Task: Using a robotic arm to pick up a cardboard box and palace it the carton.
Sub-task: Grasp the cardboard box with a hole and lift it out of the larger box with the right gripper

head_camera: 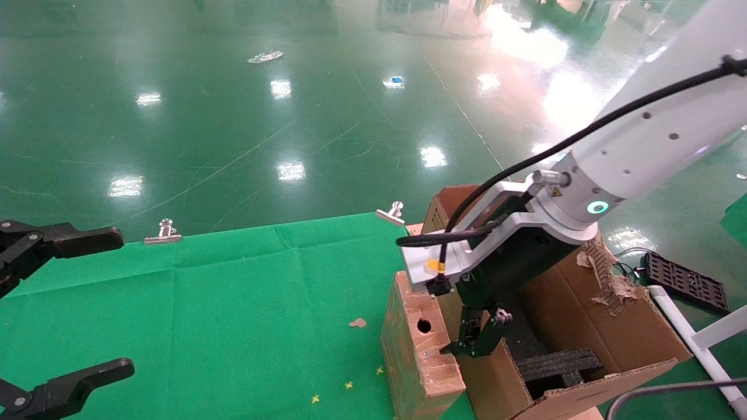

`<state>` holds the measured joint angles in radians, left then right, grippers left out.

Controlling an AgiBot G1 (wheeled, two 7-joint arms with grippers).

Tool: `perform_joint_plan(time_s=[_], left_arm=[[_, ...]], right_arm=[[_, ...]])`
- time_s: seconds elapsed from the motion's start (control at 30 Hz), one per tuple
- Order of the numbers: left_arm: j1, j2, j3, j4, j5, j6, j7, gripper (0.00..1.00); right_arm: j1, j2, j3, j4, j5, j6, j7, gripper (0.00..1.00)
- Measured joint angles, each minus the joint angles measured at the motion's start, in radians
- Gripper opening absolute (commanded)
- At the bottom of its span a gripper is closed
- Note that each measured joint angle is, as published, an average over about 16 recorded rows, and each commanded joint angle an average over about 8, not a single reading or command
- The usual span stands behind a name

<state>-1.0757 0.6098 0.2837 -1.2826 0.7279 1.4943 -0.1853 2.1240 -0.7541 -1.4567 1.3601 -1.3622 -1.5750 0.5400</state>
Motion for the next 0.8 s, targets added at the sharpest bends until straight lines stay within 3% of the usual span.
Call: perform_joint_plan(time_s=[0.37, 0.8], left_arm=[[0.000, 0.000, 0.001, 0.000, -0.001, 0.000, 0.000, 1.00], [0.000, -0.001, 0.002, 0.000, -0.001, -0.001, 0.001, 1.00]], right_arm=[[0.108, -0.066, -0.180, -0.007, 0.020, 0.021, 0.191, 1.00], [0.134, -0.022, -0.262, -0.085, 0.093, 0.050, 0.708, 1.00]])
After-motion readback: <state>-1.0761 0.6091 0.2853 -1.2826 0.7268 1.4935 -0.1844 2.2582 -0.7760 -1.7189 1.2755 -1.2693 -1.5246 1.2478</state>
